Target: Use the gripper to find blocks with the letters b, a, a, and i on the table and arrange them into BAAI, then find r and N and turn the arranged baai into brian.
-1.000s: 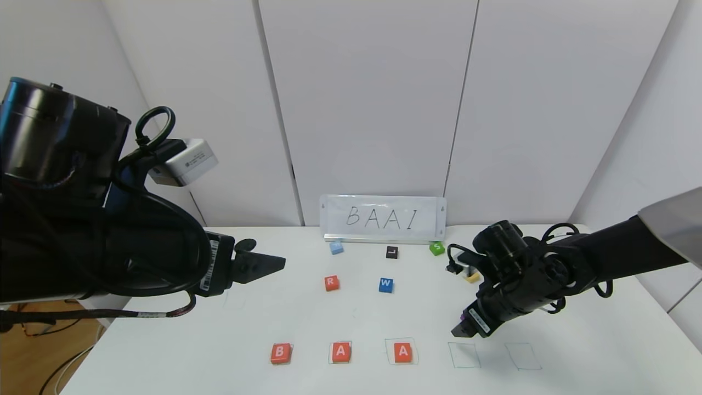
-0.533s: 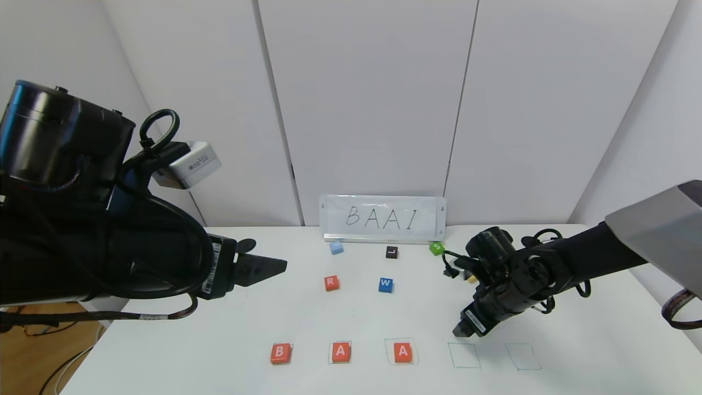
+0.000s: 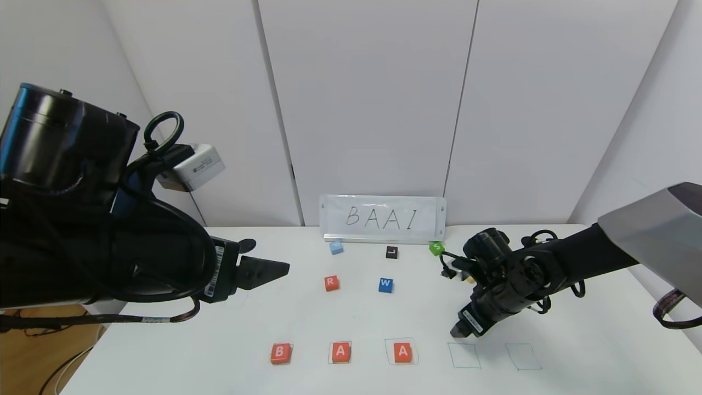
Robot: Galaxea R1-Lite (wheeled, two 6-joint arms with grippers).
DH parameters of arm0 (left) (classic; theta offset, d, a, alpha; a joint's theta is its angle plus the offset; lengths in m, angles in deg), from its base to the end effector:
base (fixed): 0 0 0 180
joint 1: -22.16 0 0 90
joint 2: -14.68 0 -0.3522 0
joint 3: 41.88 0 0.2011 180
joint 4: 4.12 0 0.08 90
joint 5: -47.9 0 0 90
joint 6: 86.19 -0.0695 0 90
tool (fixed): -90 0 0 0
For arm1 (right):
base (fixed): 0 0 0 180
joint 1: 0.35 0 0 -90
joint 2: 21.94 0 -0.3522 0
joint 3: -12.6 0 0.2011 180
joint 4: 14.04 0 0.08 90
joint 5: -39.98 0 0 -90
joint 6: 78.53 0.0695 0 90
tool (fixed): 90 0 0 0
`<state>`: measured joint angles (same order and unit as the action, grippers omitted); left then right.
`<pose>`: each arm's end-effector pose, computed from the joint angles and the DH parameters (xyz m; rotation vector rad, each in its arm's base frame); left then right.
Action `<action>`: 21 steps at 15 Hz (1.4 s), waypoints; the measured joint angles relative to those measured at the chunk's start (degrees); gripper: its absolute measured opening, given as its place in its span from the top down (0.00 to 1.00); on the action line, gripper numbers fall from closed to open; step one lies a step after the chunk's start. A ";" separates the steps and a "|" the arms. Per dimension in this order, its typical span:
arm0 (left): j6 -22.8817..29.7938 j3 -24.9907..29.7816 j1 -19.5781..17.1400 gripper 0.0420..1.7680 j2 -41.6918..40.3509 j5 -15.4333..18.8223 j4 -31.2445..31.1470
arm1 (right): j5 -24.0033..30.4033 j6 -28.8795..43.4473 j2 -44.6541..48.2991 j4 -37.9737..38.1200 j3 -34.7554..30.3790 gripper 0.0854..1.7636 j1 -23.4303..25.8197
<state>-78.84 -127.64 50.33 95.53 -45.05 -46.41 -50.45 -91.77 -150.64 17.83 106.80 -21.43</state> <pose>0.2336 -0.1210 0.2742 0.0544 0.6585 -0.3824 0.4162 0.1599 0.0240 -0.4203 1.1062 0.4516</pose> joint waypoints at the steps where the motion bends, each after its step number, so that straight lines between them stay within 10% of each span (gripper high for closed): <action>1: 0.01 0.02 0.13 0.03 0.00 0.00 0.02 | 0.00 -0.02 -0.11 -0.06 0.11 0.03 0.05; 6: 0.00 0.11 0.22 0.03 0.05 -0.02 0.02 | 0.76 -0.09 -0.27 -0.06 0.35 0.03 0.20; 15: 0.00 0.50 1.06 0.03 0.10 -1.01 0.00 | 0.72 -0.09 -0.20 0.00 0.13 0.74 0.18; 21: 0.01 0.57 1.10 0.03 0.16 -0.99 0.02 | 0.78 -0.11 -0.11 0.00 -0.02 0.74 -0.02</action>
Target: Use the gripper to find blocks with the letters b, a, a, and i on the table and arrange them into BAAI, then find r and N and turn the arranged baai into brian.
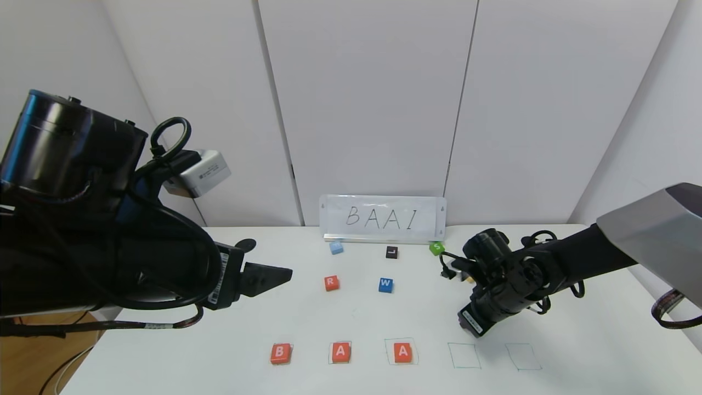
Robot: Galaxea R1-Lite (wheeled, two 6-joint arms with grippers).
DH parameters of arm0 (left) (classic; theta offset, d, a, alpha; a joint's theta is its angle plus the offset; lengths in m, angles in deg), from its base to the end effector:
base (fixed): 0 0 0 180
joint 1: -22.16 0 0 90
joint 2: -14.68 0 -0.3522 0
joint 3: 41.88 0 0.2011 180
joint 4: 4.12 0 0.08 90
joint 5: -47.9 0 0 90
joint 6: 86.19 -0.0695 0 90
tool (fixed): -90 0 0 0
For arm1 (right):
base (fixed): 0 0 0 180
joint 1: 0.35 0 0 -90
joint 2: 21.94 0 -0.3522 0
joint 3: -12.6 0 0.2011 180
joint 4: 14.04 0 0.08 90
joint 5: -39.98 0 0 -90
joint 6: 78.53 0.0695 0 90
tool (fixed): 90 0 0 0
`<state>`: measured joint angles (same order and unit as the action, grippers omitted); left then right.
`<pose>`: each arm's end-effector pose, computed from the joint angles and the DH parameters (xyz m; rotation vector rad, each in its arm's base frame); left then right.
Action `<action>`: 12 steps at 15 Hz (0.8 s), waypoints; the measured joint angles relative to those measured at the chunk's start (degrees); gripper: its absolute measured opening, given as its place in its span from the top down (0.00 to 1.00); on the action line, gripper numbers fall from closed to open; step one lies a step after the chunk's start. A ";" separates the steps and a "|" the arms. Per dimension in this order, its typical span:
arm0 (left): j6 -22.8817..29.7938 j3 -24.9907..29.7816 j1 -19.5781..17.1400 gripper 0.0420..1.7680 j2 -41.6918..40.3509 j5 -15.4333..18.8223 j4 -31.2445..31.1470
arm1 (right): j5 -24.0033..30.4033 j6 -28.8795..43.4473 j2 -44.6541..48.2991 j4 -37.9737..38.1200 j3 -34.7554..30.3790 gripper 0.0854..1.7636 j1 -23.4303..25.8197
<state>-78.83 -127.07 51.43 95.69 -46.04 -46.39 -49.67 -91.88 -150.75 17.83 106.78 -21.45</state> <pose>0.2318 -0.1245 0.2704 0.0694 0.6672 -0.3830 0.4158 0.1609 0.0231 -0.4145 1.1083 0.4652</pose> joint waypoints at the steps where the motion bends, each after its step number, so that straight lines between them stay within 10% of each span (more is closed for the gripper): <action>1: -0.01 0.02 -0.02 0.03 0.00 -0.02 0.00 | 0.02 0.00 0.02 0.05 0.02 0.74 -0.06; 12: 0.00 0.11 0.52 0.03 -0.05 -0.07 0.00 | 0.09 -3.36 2.60 0.66 -1.00 0.74 -0.74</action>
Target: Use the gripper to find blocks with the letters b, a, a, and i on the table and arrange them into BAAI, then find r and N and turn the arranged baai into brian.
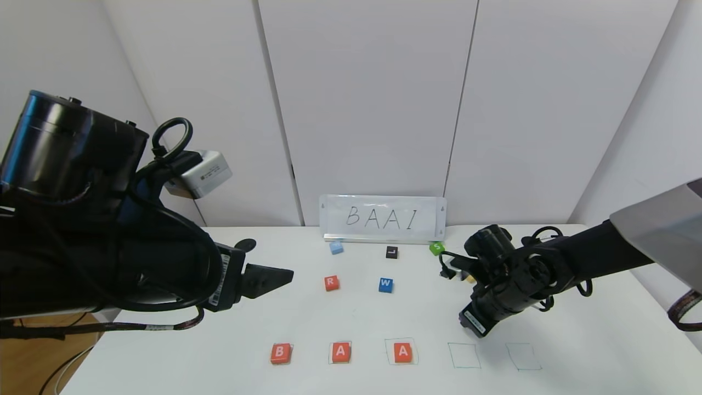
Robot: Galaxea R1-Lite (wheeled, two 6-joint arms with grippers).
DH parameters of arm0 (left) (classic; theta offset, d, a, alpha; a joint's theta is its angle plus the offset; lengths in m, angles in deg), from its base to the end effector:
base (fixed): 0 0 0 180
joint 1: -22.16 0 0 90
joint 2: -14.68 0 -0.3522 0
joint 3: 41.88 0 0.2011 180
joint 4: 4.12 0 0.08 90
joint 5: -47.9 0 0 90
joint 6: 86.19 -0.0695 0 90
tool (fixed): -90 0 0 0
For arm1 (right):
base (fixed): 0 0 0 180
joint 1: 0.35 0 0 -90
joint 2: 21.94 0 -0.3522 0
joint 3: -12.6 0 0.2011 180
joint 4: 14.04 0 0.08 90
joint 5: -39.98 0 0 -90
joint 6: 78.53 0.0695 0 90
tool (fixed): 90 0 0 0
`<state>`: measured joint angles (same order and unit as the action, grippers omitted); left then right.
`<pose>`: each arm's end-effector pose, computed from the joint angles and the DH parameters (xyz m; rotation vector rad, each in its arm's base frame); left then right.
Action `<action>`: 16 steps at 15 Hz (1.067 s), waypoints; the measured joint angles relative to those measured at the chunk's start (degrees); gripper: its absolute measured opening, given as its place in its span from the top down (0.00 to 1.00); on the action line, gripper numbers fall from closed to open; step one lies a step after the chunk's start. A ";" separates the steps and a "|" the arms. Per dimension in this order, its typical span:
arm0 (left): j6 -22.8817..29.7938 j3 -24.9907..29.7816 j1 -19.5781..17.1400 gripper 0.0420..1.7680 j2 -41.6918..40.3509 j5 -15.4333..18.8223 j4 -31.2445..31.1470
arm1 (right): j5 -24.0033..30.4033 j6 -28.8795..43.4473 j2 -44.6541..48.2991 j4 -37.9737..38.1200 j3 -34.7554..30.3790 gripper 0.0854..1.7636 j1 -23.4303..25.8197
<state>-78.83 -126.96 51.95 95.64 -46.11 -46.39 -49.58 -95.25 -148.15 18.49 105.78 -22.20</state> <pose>0.2304 -0.1263 0.2700 0.0732 0.6678 -0.3904 0.4068 0.1637 0.0385 -0.4704 1.0777 0.5105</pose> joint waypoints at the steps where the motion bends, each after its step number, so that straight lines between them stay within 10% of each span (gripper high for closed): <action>1: 0.00 0.13 0.13 0.03 0.05 0.00 0.02 | 0.00 -0.20 0.13 -0.01 -0.10 0.74 0.02; 16: -0.23 0.22 0.13 0.03 1.73 -0.80 0.11 | 5.46 -28.50 3.50 1.34 -4.46 0.74 0.66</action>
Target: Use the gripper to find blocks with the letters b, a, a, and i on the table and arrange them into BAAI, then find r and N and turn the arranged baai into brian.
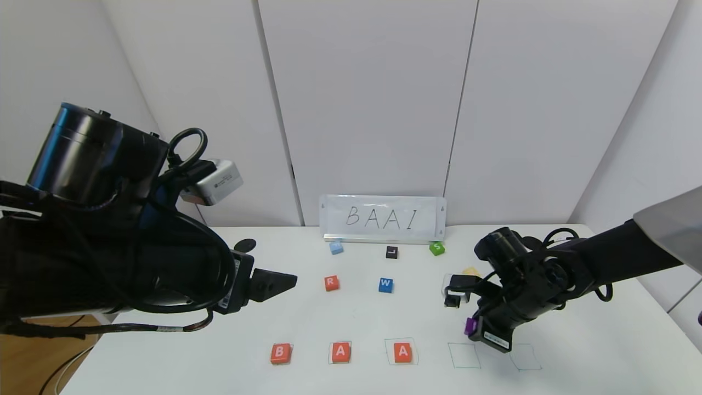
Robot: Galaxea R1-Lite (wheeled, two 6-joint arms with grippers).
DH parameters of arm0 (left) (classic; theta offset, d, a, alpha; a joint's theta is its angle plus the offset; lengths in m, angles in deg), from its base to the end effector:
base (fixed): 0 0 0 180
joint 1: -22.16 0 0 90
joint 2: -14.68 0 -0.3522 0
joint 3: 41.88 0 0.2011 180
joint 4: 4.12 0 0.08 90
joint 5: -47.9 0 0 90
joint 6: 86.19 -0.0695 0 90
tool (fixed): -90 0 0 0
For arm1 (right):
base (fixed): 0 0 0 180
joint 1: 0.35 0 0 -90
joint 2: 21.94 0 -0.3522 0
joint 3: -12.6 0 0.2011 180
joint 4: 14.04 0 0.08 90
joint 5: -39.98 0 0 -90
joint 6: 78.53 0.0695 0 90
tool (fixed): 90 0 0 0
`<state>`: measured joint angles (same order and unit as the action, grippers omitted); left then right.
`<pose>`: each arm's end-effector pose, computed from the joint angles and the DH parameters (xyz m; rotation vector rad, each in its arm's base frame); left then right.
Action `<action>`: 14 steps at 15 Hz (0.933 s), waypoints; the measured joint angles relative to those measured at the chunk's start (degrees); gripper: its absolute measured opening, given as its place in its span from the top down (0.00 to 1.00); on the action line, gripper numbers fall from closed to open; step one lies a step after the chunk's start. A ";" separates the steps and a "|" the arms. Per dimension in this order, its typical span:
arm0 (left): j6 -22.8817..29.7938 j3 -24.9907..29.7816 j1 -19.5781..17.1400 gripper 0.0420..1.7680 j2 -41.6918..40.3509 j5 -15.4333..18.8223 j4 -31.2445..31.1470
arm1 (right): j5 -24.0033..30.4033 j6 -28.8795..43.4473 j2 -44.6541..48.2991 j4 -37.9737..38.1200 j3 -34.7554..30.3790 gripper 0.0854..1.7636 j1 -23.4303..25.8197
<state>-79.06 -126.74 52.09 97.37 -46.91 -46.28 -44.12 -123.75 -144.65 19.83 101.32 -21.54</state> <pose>0.2373 -0.1299 0.2610 0.0921 0.6951 -0.3772 0.3827 0.1560 0.0458 -0.8383 0.9652 0.8680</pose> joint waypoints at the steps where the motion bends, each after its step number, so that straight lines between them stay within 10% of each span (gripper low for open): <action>1: -0.16 0.00 -0.17 0.03 0.09 0.00 0.00 | 1.01 -1.65 0.11 1.00 -0.02 0.74 -0.02; 14: -1.80 0.89 -0.28 0.03 -0.05 -0.11 0.00 | 2.61 -12.73 1.16 3.72 -1.10 0.74 -3.97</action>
<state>-80.87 -125.85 51.81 97.32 -47.02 -46.28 -41.51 -136.47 -143.50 23.55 100.22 -25.51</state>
